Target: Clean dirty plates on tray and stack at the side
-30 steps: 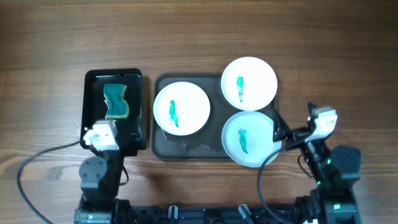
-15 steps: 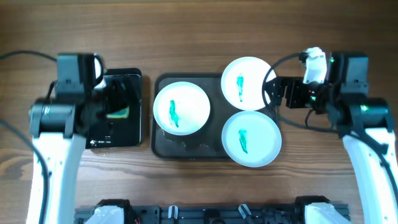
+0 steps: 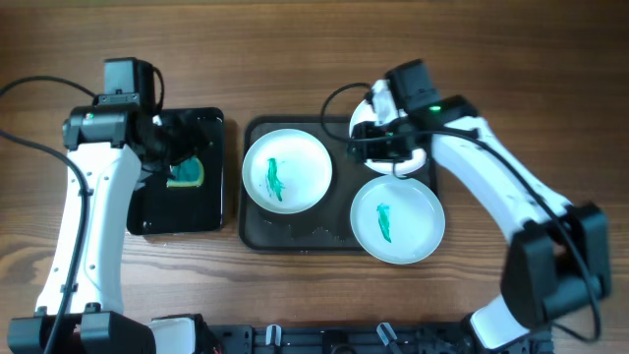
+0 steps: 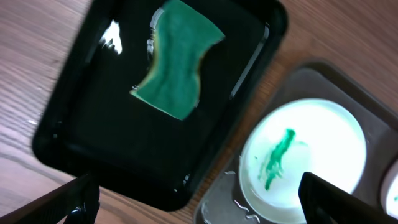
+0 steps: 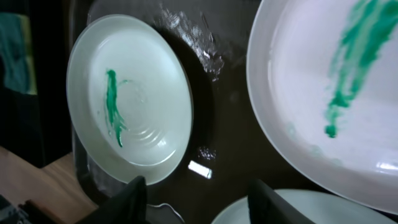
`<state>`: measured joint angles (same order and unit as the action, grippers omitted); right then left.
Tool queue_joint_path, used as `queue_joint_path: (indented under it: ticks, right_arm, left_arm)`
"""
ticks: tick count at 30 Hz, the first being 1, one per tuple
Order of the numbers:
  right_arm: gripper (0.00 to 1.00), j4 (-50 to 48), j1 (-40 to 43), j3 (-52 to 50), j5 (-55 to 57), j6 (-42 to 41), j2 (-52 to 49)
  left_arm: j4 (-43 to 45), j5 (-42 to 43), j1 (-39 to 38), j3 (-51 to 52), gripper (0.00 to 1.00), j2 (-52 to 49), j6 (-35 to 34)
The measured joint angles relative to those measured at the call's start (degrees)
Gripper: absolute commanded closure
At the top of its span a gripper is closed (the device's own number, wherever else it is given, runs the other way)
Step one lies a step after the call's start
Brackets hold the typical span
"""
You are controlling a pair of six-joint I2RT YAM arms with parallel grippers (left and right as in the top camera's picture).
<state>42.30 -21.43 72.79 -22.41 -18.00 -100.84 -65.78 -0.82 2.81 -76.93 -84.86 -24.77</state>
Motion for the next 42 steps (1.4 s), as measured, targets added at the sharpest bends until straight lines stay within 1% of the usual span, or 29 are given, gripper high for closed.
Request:
queue_joint_path:
  ticks: [2, 3, 4, 7, 10, 15, 17, 22, 24, 25, 26, 29, 30, 31, 32, 34, 37, 38, 40, 42]
  right_arm:
    - [0.50, -3.02, -2.03, 0.00, 0.17, -0.17, -3.72]
    - [0.52, -4.63, -2.69, 0.02, 0.20, -0.15, -5.09]
    - [0.56, -5.68, -3.19, 0.02, 0.22, -0.15, -6.12]
    - [0.63, -9.03, -4.31, 0.02, 0.37, 0.09, -9.92]
    - [0.78, -10.71, -4.68, 0.09, 0.37, 0.26, -12.79]
    - [0.82, -12.17, -4.81, 0.11, 0.37, 0.26, -13.75]
    - [0.81, -13.03, -5.22, 0.11, 0.39, -0.26, -13.81]
    - [0.82, -13.99, -6.73, 0.11, 0.70, -2.01, -15.10]
    - [0.86, -14.16, -7.45, 0.11, 1.95, -3.93, -15.17]
    - [0.92, -14.23, -7.78, 0.09, 2.38, -4.72, -15.17]
    - [0.95, -14.19, -7.91, 0.09, 2.82, -5.42, -15.17]
    - [0.95, -14.12, -7.89, -0.04, 3.80, -7.37, -15.17]
    - [0.96, -14.12, -7.89, -0.04, 3.85, -7.85, -15.17]
    - [0.96, -14.12, -7.91, -0.04, 4.04, -8.55, -15.17]
    - [0.96, -14.12, -7.93, -0.04, 4.15, -9.07, -15.17]
    - [0.96, -14.14, -7.96, -0.04, 4.37, -9.66, -15.17]
    - [0.96, -14.14, -7.96, -0.04, 4.46, -10.10, -15.17]
    - [0.96, -14.14, -7.96, -0.04, 4.46, -10.14, -15.17]
    - [0.96, -14.34, -7.96, -0.04, 4.48, -10.29, -15.17]
    - [0.96, -14.58, -7.96, -0.07, 4.50, -10.29, -15.17]
  left_arm:
    - [-0.02, -0.72, 1.14, -0.02, 0.00, 0.00, 0.00]
    - [-0.04, -0.87, 1.46, -0.02, 0.00, 0.00, 0.00]
    - [-0.04, -0.92, 1.60, -0.04, 0.00, 0.00, 0.00]
    - [-0.02, -1.05, 1.68, -0.04, 0.00, 0.00, -0.02]
    - [-0.17, -1.05, 1.68, -0.04, 0.00, 0.00, 0.00]
    - [-1.27, -1.05, 1.68, -0.09, 0.00, 0.00, 0.00]
    - [-1.33, -1.05, 1.68, -0.09, 0.00, 0.00, 0.00]
    - [-3.08, -1.05, 1.68, -0.09, 0.00, 0.00, -0.02]
    - [-3.54, -1.05, 1.68, -0.09, 0.00, 0.00, 0.00]
    - [-3.89, -1.05, 1.68, -0.09, 0.00, 0.00, 0.00]
    - [-4.46, -1.05, 1.68, -0.09, 0.00, 0.00, 0.00]
    - [-4.63, -1.07, 1.68, -0.09, 0.07, 0.00, 0.00]
    - [-4.63, -1.07, 1.68, -0.09, 0.14, 0.00, -0.04]
    - [-4.63, -1.33, 1.66, -0.09, 0.19, 0.00, -0.07]
    - [-4.63, -1.92, 1.68, -0.09, 0.22, 0.00, -0.28]
    - [-4.59, -2.45, 1.68, -0.09, 0.17, 0.00, -0.42]
    - [-4.59, -2.82, 1.66, -0.09, 0.17, -0.13, -0.46]
    - [-4.59, -2.82, 1.68, -0.09, 0.15, -0.50, -0.46]
    - [-3.52, -2.78, 1.68, -0.09, 0.20, -3.67, -0.20]
    - [-0.98, -2.80, 1.68, -0.13, 0.31, -8.04, 1.68]
